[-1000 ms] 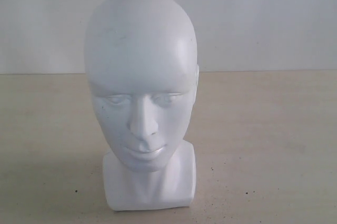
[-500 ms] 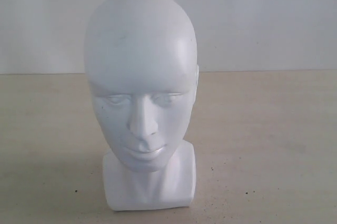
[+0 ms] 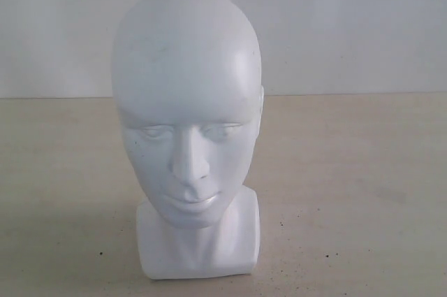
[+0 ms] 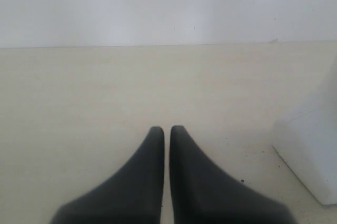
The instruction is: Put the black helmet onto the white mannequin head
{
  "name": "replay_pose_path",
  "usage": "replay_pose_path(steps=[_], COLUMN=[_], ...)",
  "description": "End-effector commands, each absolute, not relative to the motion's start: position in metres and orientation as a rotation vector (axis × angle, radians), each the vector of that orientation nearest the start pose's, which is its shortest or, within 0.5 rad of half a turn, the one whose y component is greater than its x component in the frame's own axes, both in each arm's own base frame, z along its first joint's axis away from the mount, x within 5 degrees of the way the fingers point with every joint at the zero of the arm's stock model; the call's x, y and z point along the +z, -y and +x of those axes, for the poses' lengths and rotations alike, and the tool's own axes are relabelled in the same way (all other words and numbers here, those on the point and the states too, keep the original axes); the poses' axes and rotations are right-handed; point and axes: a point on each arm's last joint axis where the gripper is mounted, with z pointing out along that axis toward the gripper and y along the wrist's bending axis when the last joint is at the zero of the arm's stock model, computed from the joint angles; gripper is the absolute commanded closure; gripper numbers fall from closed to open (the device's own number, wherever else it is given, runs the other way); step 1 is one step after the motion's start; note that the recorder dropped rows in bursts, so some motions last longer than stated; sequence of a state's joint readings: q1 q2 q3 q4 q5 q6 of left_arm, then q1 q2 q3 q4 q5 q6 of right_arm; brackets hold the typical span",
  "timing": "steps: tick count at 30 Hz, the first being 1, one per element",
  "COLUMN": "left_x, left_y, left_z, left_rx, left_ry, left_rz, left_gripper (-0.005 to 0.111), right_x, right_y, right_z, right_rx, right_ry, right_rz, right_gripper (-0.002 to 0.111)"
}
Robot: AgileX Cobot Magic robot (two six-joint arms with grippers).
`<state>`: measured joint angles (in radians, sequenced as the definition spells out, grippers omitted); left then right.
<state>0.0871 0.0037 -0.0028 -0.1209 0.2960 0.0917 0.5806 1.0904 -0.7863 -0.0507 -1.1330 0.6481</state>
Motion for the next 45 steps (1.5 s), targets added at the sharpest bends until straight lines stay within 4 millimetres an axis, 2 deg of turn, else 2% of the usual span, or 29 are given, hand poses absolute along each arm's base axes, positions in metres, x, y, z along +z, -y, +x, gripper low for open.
replay_pose_path(steps=[1, 8, 27, 31, 35, 38, 43, 45], left_x=[0.187, 0.187, 0.187, 0.187, 0.187, 0.187, 0.187, 0.187], left_y=[-0.001, -0.001, -0.001, -0.001, -0.001, -0.001, -0.001, -0.001], left_z=[0.055, 0.055, 0.055, 0.055, 0.055, 0.055, 0.055, 0.055], left_rx=[-0.001, -0.001, -0.001, -0.001, -0.001, -0.001, -0.001, -0.001], left_ry=[-1.774, -1.774, -1.774, -1.774, -1.774, -1.774, -1.774, -1.774], left_rz=[-0.083, -0.083, -0.083, -0.083, -0.083, -0.083, -0.083, -0.083], left_gripper=[0.102, 0.102, 0.102, 0.102, 0.102, 0.102, 0.102, 0.102], right_x=[0.444, 0.457, 0.492, 0.492, 0.491, 0.491, 0.49, 0.487], right_y=[-0.113, -0.119, -0.116, -0.119, -0.122, -0.122, -0.123, -0.128], right_z=[0.159, 0.151, 0.14, 0.138, 0.137, 0.136, 0.135, 0.138], right_rx=[1.37, 1.525, 1.849, 2.061, 2.045, 1.928, 1.932, 1.942], right_ry=[-0.582, -0.567, -0.487, -0.537, -0.555, -0.537, -0.551, -0.615], right_rz=[-0.028, -0.103, -0.106, -0.099, -0.138, -0.17, -0.194, -0.195], right_gripper=[0.108, 0.108, 0.108, 0.108, 0.108, 0.108, 0.108, 0.108])
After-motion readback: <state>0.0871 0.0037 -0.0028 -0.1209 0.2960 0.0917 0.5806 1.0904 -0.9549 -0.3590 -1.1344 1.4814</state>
